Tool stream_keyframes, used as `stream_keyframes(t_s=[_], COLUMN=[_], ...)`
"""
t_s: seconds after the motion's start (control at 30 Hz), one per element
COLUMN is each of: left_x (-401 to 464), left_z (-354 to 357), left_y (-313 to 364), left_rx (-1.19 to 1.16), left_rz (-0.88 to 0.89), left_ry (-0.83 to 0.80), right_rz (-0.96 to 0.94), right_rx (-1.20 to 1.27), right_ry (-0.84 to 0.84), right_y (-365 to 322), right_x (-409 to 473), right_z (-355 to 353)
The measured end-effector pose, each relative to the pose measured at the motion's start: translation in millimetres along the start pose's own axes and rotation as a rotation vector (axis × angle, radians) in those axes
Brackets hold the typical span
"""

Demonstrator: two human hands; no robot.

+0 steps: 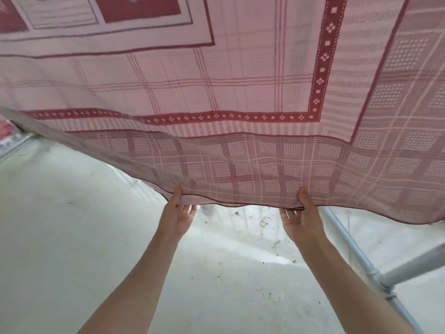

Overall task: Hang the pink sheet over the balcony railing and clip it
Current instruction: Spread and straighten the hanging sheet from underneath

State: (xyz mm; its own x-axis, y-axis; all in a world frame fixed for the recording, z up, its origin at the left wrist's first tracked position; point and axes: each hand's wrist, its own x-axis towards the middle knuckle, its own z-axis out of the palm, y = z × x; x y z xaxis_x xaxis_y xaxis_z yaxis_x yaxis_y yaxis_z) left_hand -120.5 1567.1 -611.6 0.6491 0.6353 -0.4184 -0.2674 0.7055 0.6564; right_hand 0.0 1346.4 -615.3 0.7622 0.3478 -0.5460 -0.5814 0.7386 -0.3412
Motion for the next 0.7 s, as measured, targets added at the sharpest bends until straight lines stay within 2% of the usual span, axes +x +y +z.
stream_keyframes(t_s=[0.13, 0.3, 0.4, 0.57, 0.7], left_x=[1.8, 21.4, 33.7, 71.1, 109.3], left_z=[-6.7, -28.4, -37.6, -53.8, -64.6], left_y=[10.1, 16.9, 21.3, 50.7, 85.3], left_rx=[0.128, 0.163, 0.104, -0.095, -0.220], left_rz=[-0.049, -0.085, -0.145, -0.205, -0.267], left_ry=[0.096, 0.040, -0.075, -0.316, -0.268], right_rz=[0.085, 0.171, 0.094, -0.105, -0.235], right_rx=[-0.053, -0.257, -0.193, -0.002, 0.037], right_ry=[-0.011, -0.127, -0.074, 0.027, 0.100], right_y=[50.0, 150.8, 186.7, 202.1, 205.4], right_x=[-7.9, -15.8, -6.5, 10.0, 15.4], right_z=[17.5, 49.0, 63.0, 75.7, 84.0])
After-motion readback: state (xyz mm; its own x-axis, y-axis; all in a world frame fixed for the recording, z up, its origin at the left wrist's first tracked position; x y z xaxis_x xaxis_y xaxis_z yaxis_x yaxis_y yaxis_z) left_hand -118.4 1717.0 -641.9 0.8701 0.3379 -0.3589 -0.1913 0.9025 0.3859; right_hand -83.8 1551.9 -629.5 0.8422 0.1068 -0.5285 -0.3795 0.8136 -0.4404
